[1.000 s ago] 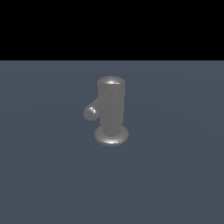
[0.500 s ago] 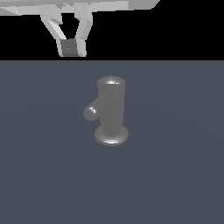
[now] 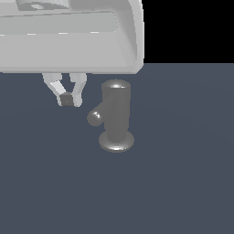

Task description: Turn on the faucet by rotating a designated handle.

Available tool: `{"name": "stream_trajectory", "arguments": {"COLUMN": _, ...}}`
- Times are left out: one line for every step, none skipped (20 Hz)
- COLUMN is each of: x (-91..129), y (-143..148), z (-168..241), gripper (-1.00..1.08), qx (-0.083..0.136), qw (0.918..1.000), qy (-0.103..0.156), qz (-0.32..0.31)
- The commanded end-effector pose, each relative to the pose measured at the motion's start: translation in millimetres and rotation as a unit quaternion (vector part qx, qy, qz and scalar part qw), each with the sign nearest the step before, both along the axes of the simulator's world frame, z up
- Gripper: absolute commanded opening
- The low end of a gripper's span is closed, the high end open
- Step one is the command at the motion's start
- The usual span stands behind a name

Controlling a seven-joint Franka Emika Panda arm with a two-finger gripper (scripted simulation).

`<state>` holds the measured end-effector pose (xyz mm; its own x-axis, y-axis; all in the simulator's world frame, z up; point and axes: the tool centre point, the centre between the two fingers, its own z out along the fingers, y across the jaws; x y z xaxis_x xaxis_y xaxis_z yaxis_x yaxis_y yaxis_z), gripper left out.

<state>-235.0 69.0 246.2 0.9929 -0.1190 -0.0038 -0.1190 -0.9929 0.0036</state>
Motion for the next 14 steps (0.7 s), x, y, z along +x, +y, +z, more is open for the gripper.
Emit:
{"name": "stream_trajectory", "arguments": {"x": 2, "y": 4, "z": -10, "gripper": -1.0, "qx": 0.001, "qw": 1.0, "qy": -0.001, "qz": -0.002}}
{"name": "stream_trajectory", "arguments": {"x": 3, "y": 5, "z": -14, "gripper": -1.0, "qx": 0.001, "qw": 1.0, "qy": -0.001, "qz": -0.003}}
{"name": "stream_trajectory", "arguments": {"x": 3, "y": 6, "z": -16, "gripper": -1.0, "qx": 0.001, "qw": 1.0, "qy": -0.001, "qz": -0.004}}
{"name": "stream_trajectory", "arguments": {"x": 4, "y": 7, "z": -19, "gripper": -1.0, "qx": 0.001, "qw": 1.0, "qy": -0.002, "qz": -0.004}}
{"name": "stream_trajectory", "arguments": {"x": 4, "y": 8, "z": -21, "gripper": -1.0, "qx": 0.001, "qw": 1.0, "qy": -0.002, "qz": -0.005}}
{"name": "stream_trajectory", "arguments": {"x": 5, "y": 8, "z": -23, "gripper": -1.0, "qx": 0.002, "qw": 1.0, "qy": -0.002, "qz": -0.005}}
{"name": "stream_trajectory", "arguments": {"x": 5, "y": 9, "z": -25, "gripper": -1.0, "qx": 0.002, "qw": 1.0, "qy": -0.002, "qz": -0.005}}
{"name": "stream_trajectory", "arguments": {"x": 6, "y": 9, "z": -26, "gripper": -1.0, "qx": 0.002, "qw": 1.0, "qy": -0.002, "qz": -0.006}}
{"name": "stream_trajectory", "arguments": {"x": 6, "y": 10, "z": -27, "gripper": -1.0, "qx": 0.002, "qw": 1.0, "qy": -0.002, "qz": -0.006}}
{"name": "stream_trajectory", "arguments": {"x": 6, "y": 10, "z": -28, "gripper": -1.0, "qx": 0.002, "qw": 1.0, "qy": -0.002, "qz": -0.006}}
{"name": "stream_trajectory", "arguments": {"x": 6, "y": 10, "z": -28, "gripper": -1.0, "qx": 0.002, "qw": 1.0, "qy": -0.002, "qz": -0.006}}
{"name": "stream_trajectory", "arguments": {"x": 6, "y": 10, "z": -28, "gripper": -1.0, "qx": 0.002, "qw": 1.0, "qy": -0.002, "qz": -0.006}}
{"name": "stream_trajectory", "arguments": {"x": 7, "y": 10, "z": -27, "gripper": -1.0, "qx": 0.002, "qw": 1.0, "qy": -0.002, "qz": -0.006}}
{"name": "stream_trajectory", "arguments": {"x": 7, "y": 9, "z": -27, "gripper": -1.0, "qx": 0.002, "qw": 1.0, "qy": -0.002, "qz": -0.006}}
